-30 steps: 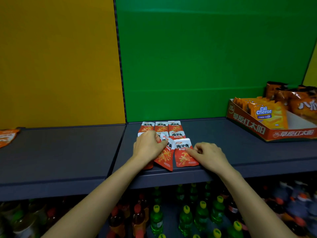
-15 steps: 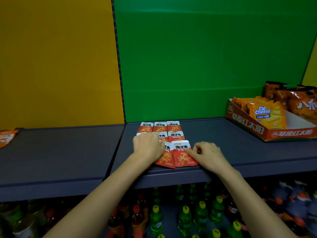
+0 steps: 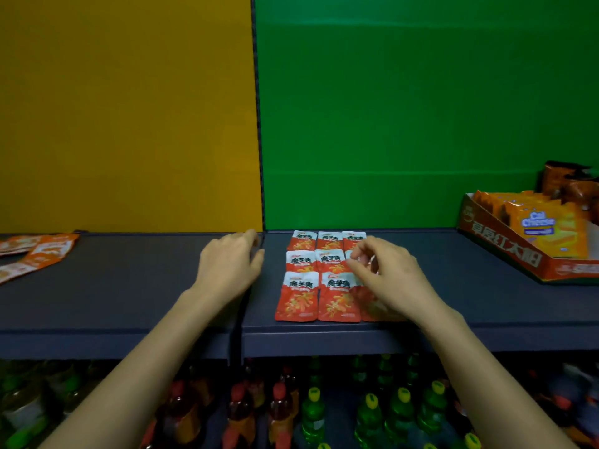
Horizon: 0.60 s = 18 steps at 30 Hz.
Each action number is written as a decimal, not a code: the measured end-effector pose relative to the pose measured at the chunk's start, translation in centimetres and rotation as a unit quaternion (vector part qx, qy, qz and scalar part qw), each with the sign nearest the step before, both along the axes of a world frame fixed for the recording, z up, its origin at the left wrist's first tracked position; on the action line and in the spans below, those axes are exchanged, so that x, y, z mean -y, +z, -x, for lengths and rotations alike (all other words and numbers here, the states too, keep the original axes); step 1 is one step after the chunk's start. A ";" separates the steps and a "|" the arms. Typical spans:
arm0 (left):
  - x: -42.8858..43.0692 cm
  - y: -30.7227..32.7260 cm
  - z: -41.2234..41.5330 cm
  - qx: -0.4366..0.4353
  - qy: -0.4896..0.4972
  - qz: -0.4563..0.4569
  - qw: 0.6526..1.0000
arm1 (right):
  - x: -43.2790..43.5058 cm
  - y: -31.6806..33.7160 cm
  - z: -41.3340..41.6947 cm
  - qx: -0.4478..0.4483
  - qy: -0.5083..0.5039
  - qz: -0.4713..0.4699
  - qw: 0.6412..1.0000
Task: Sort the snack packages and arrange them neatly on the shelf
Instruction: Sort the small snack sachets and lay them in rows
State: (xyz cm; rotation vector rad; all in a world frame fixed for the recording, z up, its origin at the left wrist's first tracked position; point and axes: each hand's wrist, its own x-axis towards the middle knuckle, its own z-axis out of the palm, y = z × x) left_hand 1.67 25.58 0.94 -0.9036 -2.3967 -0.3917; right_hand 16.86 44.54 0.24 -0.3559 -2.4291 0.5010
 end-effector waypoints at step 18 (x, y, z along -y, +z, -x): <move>31.4 -2.9 8.4 0.040 0.131 0.027 0.990 | 29.0 -1.5 17.2 0.067 0.194 -0.036 0.978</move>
